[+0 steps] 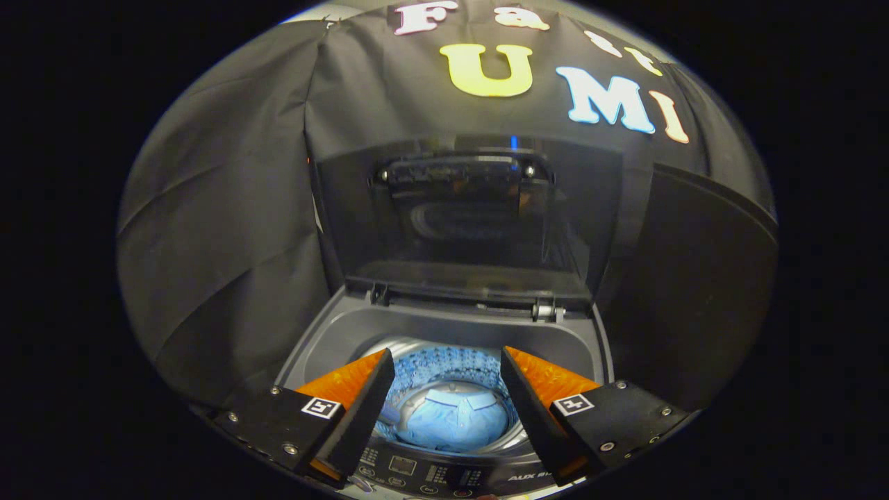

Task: Put the clothes into the washing machine and then close the washing machine lid.

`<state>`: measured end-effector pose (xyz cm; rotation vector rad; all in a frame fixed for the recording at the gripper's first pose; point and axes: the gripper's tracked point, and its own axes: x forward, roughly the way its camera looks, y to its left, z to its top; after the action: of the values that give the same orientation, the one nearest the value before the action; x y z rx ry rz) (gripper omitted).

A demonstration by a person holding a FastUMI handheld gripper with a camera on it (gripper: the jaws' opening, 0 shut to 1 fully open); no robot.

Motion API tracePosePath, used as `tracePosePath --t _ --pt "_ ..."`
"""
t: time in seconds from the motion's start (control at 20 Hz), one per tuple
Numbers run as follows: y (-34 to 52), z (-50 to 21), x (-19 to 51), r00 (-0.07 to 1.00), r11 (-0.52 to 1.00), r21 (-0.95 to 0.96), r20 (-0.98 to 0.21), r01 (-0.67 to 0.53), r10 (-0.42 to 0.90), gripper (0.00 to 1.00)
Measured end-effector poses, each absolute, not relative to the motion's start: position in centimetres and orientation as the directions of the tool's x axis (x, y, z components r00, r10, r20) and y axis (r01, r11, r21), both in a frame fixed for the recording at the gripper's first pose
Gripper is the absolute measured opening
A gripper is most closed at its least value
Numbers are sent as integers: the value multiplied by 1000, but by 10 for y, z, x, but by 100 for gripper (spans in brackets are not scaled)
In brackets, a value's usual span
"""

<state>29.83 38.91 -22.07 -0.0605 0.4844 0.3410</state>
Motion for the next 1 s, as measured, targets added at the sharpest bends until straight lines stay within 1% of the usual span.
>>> tracePosePath --t 0.15,0.35,0.65,1.0 --pt "389 -182 312 873 945 26 -376 -326 311 95" --pt "393 -145 335 900 947 28 -304 -321 314 95" --pt "402 -106 367 923 950 21 -234 -310 306 95" --pt "414 -73 399 939 955 -6 -184 -297 291 95"
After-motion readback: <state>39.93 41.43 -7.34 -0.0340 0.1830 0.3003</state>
